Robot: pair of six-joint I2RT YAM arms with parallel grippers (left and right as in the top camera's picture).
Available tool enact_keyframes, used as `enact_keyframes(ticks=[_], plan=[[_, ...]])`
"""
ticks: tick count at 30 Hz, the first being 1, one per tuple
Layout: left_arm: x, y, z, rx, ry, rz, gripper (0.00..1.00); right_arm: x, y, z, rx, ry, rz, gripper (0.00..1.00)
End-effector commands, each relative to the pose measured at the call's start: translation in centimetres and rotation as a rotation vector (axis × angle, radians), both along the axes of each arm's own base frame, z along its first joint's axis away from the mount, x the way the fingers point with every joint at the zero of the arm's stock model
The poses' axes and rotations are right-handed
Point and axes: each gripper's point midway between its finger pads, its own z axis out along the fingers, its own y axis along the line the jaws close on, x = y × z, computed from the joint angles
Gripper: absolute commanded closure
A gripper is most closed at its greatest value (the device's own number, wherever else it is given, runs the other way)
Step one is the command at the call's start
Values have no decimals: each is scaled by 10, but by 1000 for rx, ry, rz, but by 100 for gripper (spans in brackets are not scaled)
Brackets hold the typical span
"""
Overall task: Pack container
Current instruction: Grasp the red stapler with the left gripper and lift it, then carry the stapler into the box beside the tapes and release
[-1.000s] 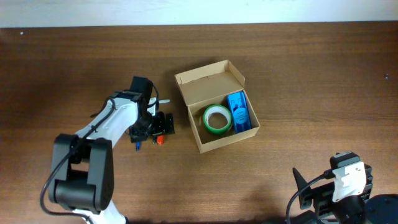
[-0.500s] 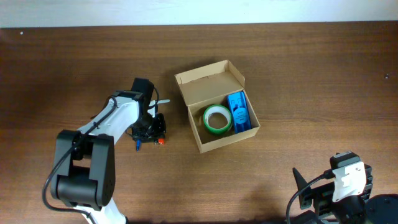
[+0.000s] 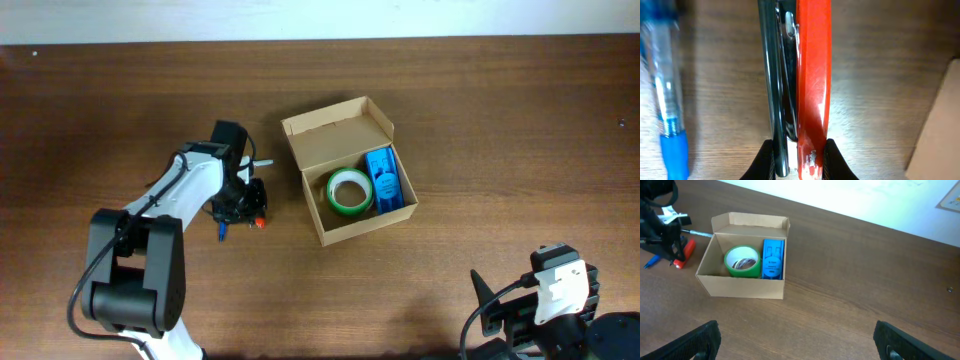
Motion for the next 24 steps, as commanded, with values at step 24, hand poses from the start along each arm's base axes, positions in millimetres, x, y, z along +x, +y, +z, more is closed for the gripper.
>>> enact_keyframes(ticks=[24], plan=[[17, -139, 137, -18, -478, -496, 98, 1, -4, 1, 1, -3, -26, 1]])
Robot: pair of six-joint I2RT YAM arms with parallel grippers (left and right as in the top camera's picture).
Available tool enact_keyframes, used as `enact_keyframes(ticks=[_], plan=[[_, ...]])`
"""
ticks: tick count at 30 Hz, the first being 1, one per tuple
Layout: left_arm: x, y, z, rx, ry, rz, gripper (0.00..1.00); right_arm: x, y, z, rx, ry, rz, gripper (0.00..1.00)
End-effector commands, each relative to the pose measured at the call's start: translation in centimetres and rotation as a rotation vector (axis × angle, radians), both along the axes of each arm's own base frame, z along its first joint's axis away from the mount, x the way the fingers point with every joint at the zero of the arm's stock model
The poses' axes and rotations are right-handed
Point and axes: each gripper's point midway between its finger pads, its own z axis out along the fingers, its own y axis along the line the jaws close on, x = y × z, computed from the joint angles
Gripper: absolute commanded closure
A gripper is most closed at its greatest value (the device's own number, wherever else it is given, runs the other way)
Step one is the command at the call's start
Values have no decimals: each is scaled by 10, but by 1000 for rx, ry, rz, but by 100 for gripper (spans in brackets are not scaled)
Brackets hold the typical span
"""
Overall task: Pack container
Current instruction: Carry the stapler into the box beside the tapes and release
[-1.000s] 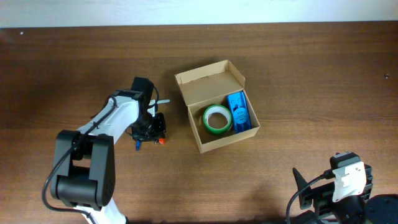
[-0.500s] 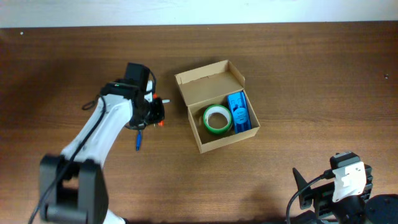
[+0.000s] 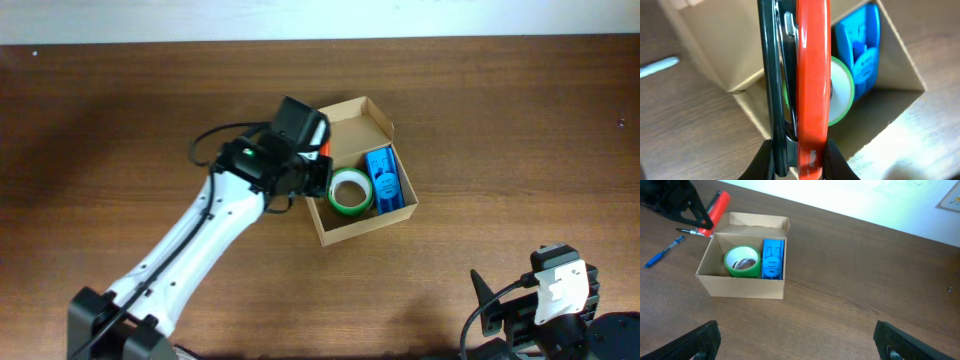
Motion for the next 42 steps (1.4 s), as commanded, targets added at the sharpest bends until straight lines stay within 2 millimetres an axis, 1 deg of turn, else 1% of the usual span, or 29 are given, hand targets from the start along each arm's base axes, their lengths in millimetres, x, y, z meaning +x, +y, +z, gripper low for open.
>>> enact_keyframes(ticks=[1, 4, 6, 10, 13, 19, 23, 25, 32, 35, 39, 42], plan=[[3, -8, -18, 96, -13, -136, 98, 1, -4, 1, 1, -2, -26, 1], [-2, -13, -31, 159, -2, -264, 98, 1, -4, 1, 1, -2, -26, 1], [-5, -15, -35, 185, 2, -325, 98, 1, -4, 1, 1, -3, -26, 1], [-11, -22, -38, 228, -6, -453, 98, 1, -4, 1, 1, -2, -26, 1], [-13, -31, -38, 242, -19, -517, 98, 1, -4, 1, 1, -3, -26, 1], [-24, -49, -40, 239, -23, -570, 98, 1, -4, 1, 1, -3, -26, 1], [-29, -55, -50, 251, -1, -592, 98, 1, -4, 1, 1, -3, -26, 1], [-31, -58, -59, 261, 19, -603, 98, 1, -4, 1, 1, -2, -26, 1], [-32, -75, -66, 281, 19, -679, 98, 1, -4, 1, 1, -3, -26, 1], [-34, -78, -68, 299, 27, -721, 98, 1, -4, 1, 1, -2, -26, 1], [-34, -80, -70, 303, 32, -729, 98, 1, -4, 1, 1, -3, -26, 1], [-37, -78, -71, 309, 45, -732, 98, 1, -4, 1, 1, -3, -26, 1]])
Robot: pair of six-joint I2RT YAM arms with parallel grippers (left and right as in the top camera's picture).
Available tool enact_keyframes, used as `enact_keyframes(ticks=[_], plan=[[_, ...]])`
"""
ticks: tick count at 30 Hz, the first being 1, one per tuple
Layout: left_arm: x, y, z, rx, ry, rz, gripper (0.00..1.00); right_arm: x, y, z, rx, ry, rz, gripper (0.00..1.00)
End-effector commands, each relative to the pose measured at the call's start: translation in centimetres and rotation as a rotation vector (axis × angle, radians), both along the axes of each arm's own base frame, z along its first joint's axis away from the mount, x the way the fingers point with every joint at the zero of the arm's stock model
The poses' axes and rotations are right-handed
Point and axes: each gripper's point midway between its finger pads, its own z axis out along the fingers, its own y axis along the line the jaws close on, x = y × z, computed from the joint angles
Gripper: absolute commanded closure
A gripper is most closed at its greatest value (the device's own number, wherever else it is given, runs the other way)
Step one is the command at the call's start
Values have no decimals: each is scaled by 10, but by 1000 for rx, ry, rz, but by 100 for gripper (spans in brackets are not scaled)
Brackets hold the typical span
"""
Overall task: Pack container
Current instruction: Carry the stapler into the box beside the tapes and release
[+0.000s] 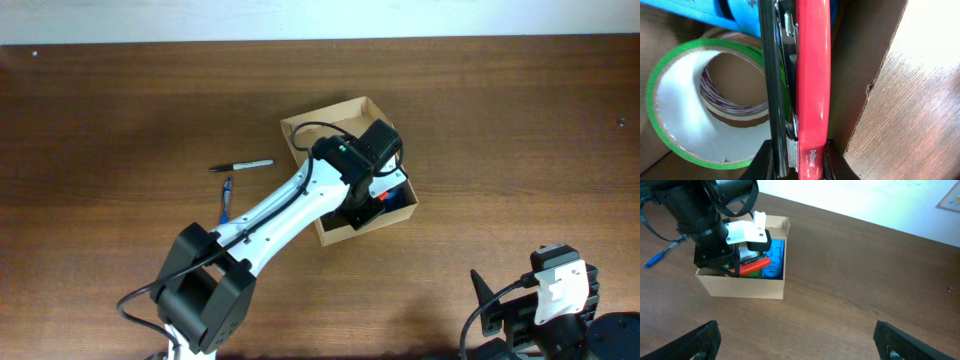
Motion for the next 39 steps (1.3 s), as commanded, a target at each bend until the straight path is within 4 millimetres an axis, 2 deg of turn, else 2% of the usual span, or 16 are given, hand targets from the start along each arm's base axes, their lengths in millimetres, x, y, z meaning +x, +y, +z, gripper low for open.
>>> enact_keyframes(ticks=[1, 9, 13, 15, 16, 20, 22, 29, 32, 36, 39], plan=[[0, -3, 3, 2, 0, -32, 98, 1, -4, 1, 1, -2, -26, 1], [-3, 1, 0, 25, 8, -51, 98, 1, -4, 1, 1, -3, -26, 1], [-6, -1, 0, 35, -6, -134, 98, 1, -4, 1, 1, -3, -26, 1], [-8, -2, 0, 40, -11, -157, 86, 1, -4, 1, 1, -3, -26, 1], [-8, -2, 0, 43, -13, -158, 67, 1, -4, 1, 1, -3, -26, 1], [-8, -2, 0, 43, -13, -158, 55, 1, -4, 1, 1, -2, -26, 1], [-8, -2, 0, 43, -13, -158, 44, 1, -4, 1, 1, -3, -26, 1], [-5, -2, 2, 37, -15, -148, 41, 1, -4, 1, 1, -3, -26, 1], [6, -4, 14, 4, -31, -68, 41, 1, -4, 1, 1, -3, -26, 1], [27, 0, 46, -101, -40, 100, 41, 1, -4, 1, 1, -3, -26, 1], [39, 10, 72, -203, -28, 209, 41, 1, -4, 1, 1, -3, -26, 1]])
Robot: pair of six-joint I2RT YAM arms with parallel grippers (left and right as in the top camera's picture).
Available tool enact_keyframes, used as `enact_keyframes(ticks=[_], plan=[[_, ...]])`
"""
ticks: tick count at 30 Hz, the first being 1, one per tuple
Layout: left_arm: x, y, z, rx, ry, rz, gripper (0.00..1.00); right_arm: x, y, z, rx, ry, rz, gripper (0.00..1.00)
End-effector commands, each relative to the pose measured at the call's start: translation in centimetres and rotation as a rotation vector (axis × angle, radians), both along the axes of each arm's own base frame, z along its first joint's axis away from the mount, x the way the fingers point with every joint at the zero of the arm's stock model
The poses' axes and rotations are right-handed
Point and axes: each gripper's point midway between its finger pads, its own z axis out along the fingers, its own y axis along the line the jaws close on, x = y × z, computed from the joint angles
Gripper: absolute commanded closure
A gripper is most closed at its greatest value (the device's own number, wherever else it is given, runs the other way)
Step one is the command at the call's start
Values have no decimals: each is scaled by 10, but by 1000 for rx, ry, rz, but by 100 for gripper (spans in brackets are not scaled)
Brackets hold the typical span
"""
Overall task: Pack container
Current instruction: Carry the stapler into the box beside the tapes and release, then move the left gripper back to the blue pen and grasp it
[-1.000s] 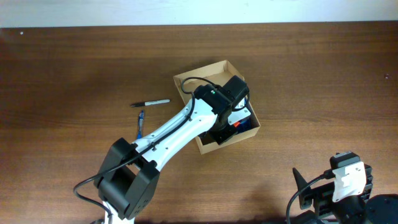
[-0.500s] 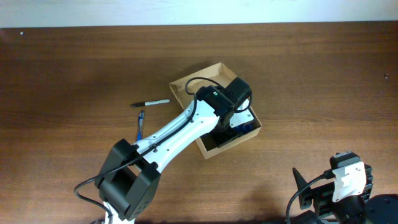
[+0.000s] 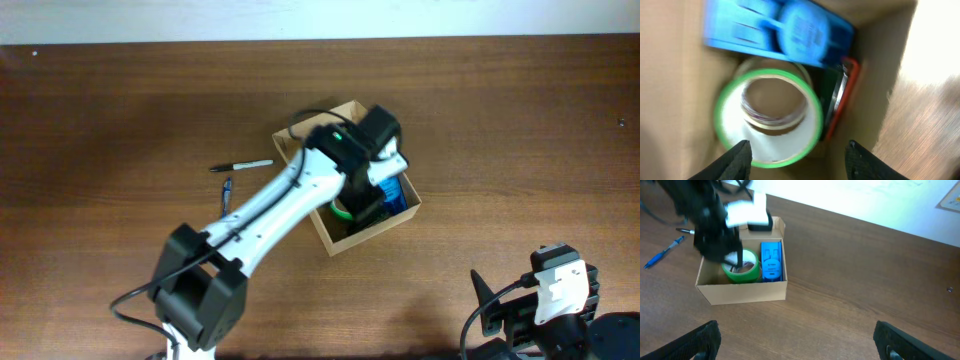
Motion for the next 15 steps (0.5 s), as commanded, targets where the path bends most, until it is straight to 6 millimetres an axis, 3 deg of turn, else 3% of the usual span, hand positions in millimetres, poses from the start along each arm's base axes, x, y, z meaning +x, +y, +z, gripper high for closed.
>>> enact_keyframes(ticks=[1, 3, 7, 8, 12, 15], plan=[[19, 15, 51, -170, 8, 203, 41, 1, -4, 1, 1, -3, -26, 1], [29, 37, 73, -217, -1, 339, 41, 1, -4, 1, 1, -3, -26, 1], [37, 72, 95, -253, -13, 491, 41, 1, -4, 1, 1, -3, -26, 1], [42, 98, 100, -228, -26, 609, 33, 1, -4, 1, 1, -3, -26, 1], [41, 150, 91, -131, -23, 885, 32, 1, -4, 1, 1, -3, -26, 1], [33, 174, 77, -99, 18, 989, 30, 1, -4, 1, 1, -3, -26, 1]])
